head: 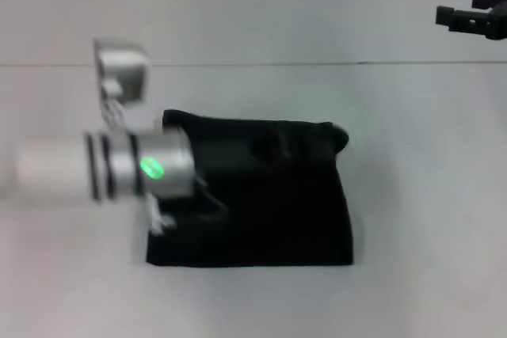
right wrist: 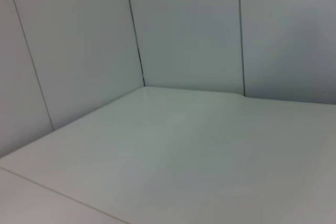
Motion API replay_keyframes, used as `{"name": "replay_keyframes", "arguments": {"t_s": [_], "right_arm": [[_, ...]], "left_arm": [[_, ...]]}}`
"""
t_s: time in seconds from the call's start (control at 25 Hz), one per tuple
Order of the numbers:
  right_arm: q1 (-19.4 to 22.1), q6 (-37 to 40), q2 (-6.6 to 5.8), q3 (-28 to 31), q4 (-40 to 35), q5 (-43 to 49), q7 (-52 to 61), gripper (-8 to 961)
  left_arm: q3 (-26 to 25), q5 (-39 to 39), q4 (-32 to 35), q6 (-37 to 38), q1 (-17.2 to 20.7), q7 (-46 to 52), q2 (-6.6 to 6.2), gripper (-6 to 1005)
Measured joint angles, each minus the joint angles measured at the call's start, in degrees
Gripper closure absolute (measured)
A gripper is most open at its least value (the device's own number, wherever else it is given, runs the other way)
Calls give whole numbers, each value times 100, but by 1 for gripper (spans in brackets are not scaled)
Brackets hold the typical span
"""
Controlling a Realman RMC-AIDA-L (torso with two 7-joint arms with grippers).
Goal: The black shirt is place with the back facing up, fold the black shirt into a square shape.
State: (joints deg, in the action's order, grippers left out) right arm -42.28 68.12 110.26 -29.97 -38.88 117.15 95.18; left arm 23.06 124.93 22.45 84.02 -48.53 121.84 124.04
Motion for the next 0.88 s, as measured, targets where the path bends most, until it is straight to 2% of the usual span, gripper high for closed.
{"name": "replay_keyframes", "arguments": {"t_s": [0.08,0.16,0.24,0.36,0.48,0.56,0.64,0.72,0.88], "right_arm": [[61,86,-37,-15,-26,-1,0,26],[99,121,-40,-25,-39,2,-3,26],[145,143,-38,-18,-39,0,-40,26],[176,177,-32,-22,-16,4,-68,26],[189,188,-26,-128,-5,18,12,25],[190,194,-41,-239,20,75,199,25],[170,202,-45,-366,28,184,502,25],[133,223,-51,-514,29,366,907,25],[16,301,-51,-862,106,676,1736,25]], "left_arm": [[-64,-279,-982,-641,58,-830,-5,898],[-201,-483,-1443,-918,236,-1495,39,894],[-502,-703,-1870,-903,428,-2325,58,891],[-767,-765,-2138,-688,537,-2875,55,887],[-763,-708,-2163,-217,532,-2900,43,826],[-690,-638,-2097,530,506,-2911,30,768],[-611,-614,-1928,958,511,-2923,24,710],[-574,-615,-1686,1131,567,-2920,8,651],[-706,-673,-1064,823,781,-2894,-8,510]]}}
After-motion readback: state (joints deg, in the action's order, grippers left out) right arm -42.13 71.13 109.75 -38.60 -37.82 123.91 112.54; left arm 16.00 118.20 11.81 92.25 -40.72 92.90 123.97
